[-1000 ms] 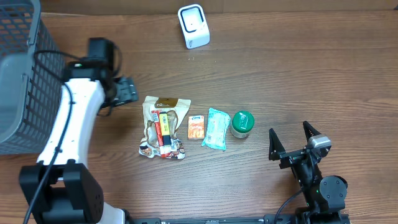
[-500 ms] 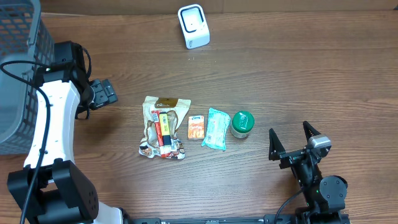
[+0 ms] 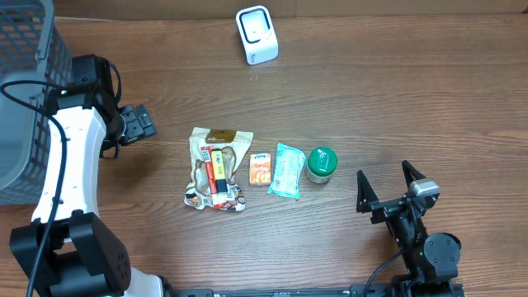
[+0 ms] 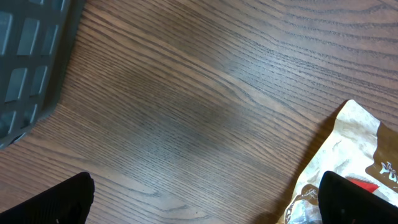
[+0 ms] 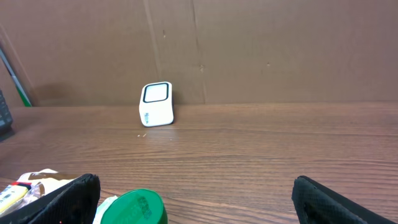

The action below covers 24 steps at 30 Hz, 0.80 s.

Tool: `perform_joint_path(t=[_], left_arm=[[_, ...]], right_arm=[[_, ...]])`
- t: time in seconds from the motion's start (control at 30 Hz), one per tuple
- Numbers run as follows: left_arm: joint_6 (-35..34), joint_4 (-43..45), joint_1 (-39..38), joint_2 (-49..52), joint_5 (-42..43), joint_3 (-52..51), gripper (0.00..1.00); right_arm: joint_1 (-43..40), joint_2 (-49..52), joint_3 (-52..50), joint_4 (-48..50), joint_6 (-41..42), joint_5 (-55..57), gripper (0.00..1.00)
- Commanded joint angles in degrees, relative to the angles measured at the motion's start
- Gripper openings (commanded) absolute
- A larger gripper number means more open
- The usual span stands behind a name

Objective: Scan the item barcode
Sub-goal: 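Open the left gripper and retract it toward the basket, then move the right gripper over the green-lidded jar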

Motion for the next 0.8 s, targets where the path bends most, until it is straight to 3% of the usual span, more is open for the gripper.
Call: perform_joint_path(t=[0.0, 0.43, 0.77], left_arm=[[0.9, -0.1, 0.1, 0.5, -0.1, 0.8, 1.0], [0.9, -0.1, 0.1, 0.5, -0.1, 0.8, 1.0], [0.9, -0.1, 0.1, 0.5, -0.1, 0.8, 1.0]], right_arm=[[-0.3, -0.5, -0.6, 0.4, -0.3, 0.5, 1.0], [-0.3, -0.5, 0.8, 2.9, 0.3, -1.0, 1.0], [-0.4, 6.2, 25.1, -16.7, 0.2, 6.2, 1.0]])
